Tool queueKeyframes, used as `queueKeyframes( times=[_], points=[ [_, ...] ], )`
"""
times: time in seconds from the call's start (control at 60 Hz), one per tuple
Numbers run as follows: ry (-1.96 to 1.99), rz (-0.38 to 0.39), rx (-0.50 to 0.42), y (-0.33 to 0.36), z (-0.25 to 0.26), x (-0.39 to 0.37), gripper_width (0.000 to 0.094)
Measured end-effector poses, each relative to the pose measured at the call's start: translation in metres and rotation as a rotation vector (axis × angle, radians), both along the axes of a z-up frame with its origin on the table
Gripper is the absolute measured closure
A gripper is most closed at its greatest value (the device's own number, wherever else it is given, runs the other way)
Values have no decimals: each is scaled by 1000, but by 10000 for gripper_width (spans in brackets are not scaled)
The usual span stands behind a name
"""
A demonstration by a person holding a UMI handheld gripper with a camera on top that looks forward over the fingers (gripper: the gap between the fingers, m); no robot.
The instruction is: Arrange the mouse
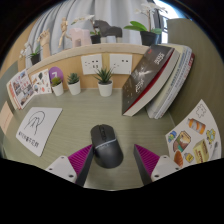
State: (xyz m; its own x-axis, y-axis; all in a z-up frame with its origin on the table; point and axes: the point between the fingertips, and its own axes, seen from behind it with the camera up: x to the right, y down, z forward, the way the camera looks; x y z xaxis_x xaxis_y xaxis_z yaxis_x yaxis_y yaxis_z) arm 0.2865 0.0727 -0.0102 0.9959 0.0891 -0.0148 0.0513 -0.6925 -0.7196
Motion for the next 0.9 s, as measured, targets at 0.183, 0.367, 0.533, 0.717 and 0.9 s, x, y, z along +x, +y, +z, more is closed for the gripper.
queueKeyframes(
  times=[0.183, 0.367, 0.533, 0.717, 0.9],
  points=[
    [-1, -48, -5, 25, 0, 8, 233],
    [-12, -87, -4, 34, -1, 7, 456],
    [-20, -125, -12, 35, 0, 7, 507],
    [-26, -140, -87, 34, -2, 6, 610],
    [-97, -202, 2, 52, 85, -8, 648]
  ],
)
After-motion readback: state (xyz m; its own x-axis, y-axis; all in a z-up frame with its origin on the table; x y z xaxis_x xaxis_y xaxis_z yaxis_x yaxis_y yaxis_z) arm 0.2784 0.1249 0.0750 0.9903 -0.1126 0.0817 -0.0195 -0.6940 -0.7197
